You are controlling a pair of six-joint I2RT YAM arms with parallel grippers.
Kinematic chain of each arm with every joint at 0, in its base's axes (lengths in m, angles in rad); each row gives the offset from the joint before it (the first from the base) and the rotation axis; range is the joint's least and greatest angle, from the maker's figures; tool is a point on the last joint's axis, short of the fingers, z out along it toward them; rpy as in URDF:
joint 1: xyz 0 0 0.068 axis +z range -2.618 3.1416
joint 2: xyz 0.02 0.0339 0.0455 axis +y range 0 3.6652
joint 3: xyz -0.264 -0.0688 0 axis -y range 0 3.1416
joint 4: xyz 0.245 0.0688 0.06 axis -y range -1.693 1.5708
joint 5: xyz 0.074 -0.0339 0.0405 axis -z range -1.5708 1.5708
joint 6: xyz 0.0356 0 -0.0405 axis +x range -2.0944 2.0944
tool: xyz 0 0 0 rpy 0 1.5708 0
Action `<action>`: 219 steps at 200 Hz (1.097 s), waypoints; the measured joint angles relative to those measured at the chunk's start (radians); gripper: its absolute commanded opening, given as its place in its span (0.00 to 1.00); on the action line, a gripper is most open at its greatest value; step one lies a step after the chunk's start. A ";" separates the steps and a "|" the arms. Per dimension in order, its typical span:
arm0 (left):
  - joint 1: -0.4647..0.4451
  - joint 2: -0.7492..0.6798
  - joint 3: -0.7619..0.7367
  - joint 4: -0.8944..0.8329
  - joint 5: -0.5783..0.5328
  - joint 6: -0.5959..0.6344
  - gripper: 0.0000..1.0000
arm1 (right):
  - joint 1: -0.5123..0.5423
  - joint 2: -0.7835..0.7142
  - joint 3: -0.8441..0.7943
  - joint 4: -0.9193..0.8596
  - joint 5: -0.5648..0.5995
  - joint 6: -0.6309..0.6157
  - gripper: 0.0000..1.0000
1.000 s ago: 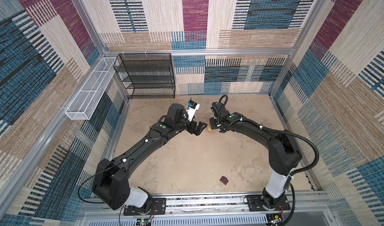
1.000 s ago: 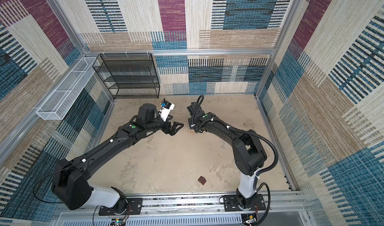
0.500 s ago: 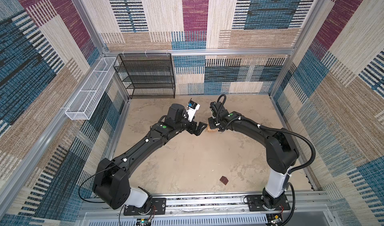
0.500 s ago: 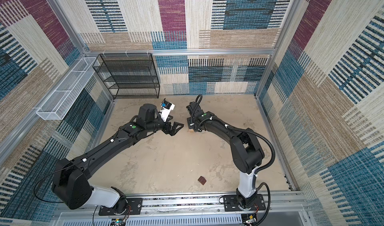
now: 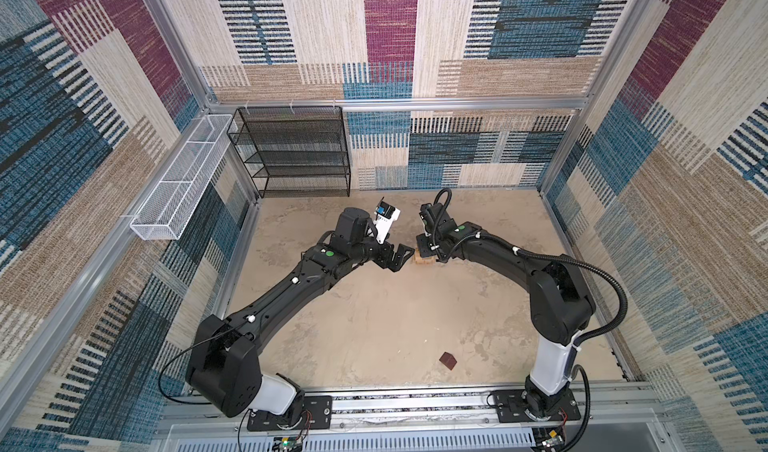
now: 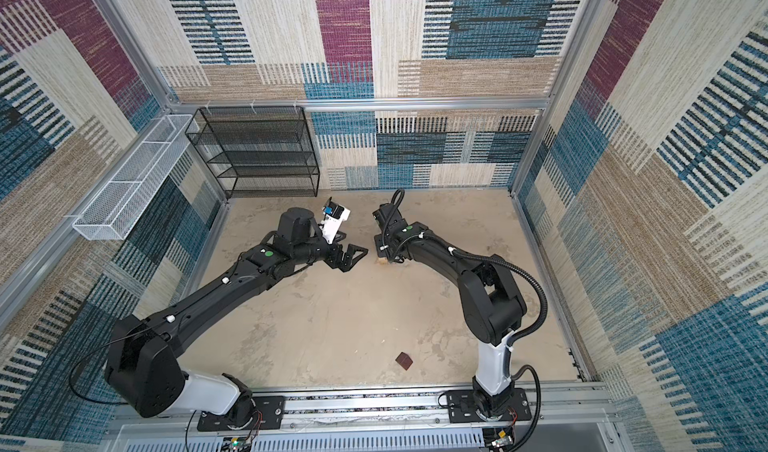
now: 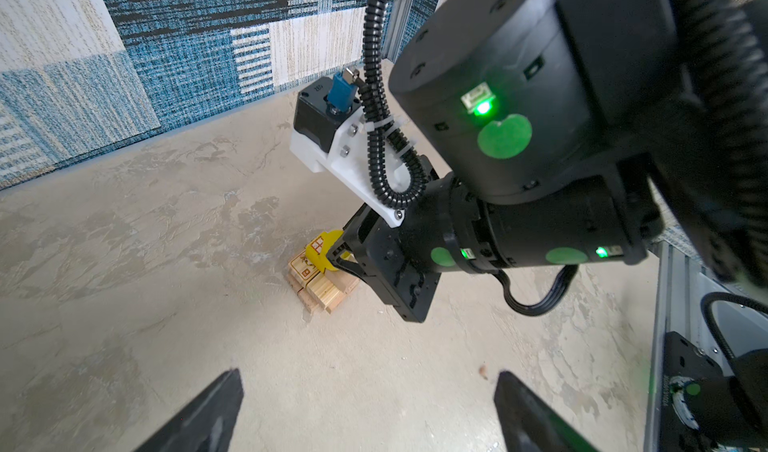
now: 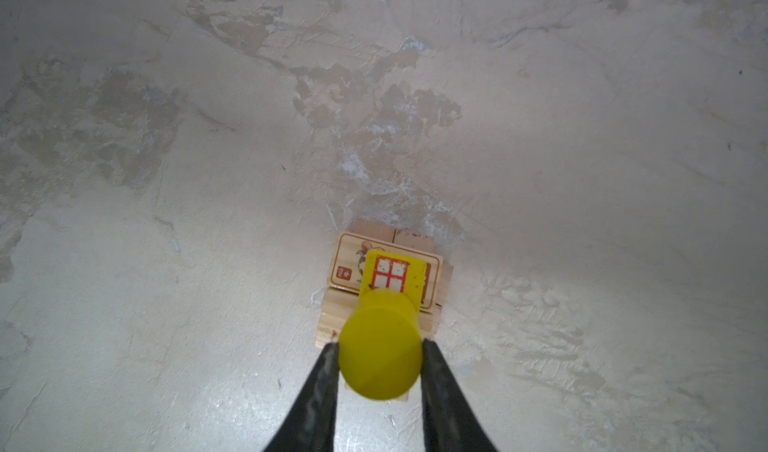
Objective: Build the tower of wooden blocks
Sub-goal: 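Position the yellow cylinder above the stack top with the right gripper, then lower the yellow cylinder onto the stack and open the right gripper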
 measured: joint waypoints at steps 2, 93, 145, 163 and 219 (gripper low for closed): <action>0.000 0.000 0.000 0.000 0.000 0.000 0.99 | 0.000 0.000 0.000 0.000 0.000 -0.002 0.00; -0.001 0.005 0.000 0.000 -0.003 0.000 0.99 | -0.004 0.006 0.002 0.000 0.000 -0.001 0.40; -0.001 0.010 0.000 -0.001 -0.005 0.000 0.99 | -0.006 0.006 0.002 0.000 0.000 -0.001 0.59; -0.001 0.010 0.000 -0.002 -0.005 0.000 0.99 | -0.006 0.006 0.002 0.000 0.000 -0.001 0.66; -0.001 0.006 0.000 -0.005 -0.024 0.001 0.99 | -0.006 -0.050 0.014 -0.014 -0.013 0.000 0.87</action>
